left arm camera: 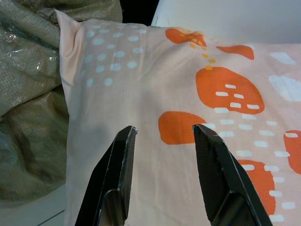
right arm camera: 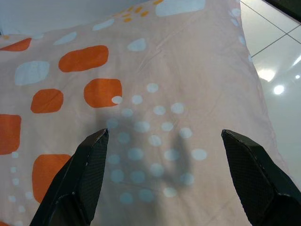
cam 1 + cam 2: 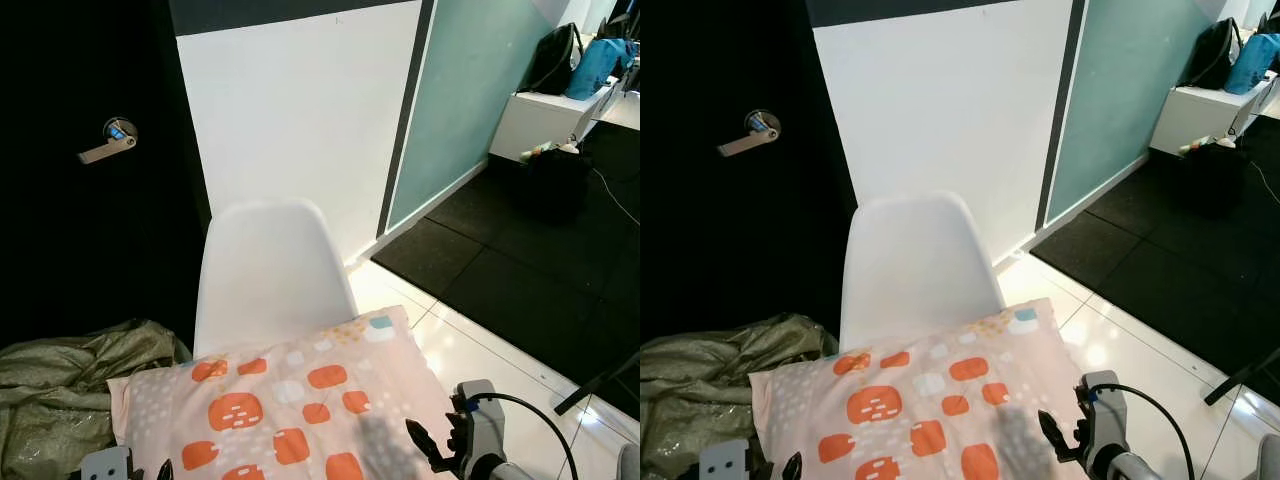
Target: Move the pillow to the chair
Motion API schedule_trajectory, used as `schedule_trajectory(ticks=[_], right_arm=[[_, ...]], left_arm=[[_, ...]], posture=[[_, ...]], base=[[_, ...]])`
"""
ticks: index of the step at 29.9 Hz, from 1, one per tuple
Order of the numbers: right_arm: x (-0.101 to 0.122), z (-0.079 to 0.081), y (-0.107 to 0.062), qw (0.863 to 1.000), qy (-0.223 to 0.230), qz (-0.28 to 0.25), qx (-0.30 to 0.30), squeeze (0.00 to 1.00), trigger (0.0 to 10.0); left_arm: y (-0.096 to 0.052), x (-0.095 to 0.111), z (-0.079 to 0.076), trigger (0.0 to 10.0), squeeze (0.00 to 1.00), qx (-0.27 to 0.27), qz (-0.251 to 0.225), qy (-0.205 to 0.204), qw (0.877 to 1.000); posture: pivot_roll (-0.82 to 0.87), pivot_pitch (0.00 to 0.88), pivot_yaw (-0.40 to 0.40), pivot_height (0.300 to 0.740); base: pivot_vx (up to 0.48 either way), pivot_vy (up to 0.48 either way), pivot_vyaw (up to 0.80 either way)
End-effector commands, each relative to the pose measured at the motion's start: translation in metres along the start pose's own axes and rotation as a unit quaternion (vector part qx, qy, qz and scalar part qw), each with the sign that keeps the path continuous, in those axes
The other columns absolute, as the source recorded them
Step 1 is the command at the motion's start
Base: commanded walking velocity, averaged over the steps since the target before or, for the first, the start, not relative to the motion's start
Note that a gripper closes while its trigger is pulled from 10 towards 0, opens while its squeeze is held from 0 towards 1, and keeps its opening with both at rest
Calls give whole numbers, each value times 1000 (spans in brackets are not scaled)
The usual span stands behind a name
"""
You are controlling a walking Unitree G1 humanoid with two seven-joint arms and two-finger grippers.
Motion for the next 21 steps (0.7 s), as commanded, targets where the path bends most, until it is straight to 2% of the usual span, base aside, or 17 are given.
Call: schedule_trajectory(ticks=[1, 15, 21], right_arm=[[-4, 2, 0, 1000, 7, -2, 3, 0, 10000], [-6, 7, 4, 1000, 26, -6, 16, 0, 10000], [-4, 7, 6, 999, 31, -9, 20, 0, 10000]], left_arm=[[-2, -5, 7, 10000, 0, 4, 6, 7, 1000], [1, -10, 10, 10000, 0, -6, 7, 12, 1000], [2, -9, 10, 10000, 0, -2, 0, 10, 1000]], posture=[[-97, 17, -36, 740], [-83, 0, -27, 740], [-82, 18, -38, 740]], base=[[0, 0, 0], [0, 0, 0], [0, 0, 0]])
Point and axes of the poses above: a point about 5 cm out from each wrist's last joint towards the gripper, its own y axis pointing out of the wrist towards the gripper, its own x axis along the axis of the wrist's last joint, z = x × y, the point moved 2 cm from there along y, pointing out of the wrist towards the gripper, and after that the axes turned 10 degrees about y, right-handed, at the moved point
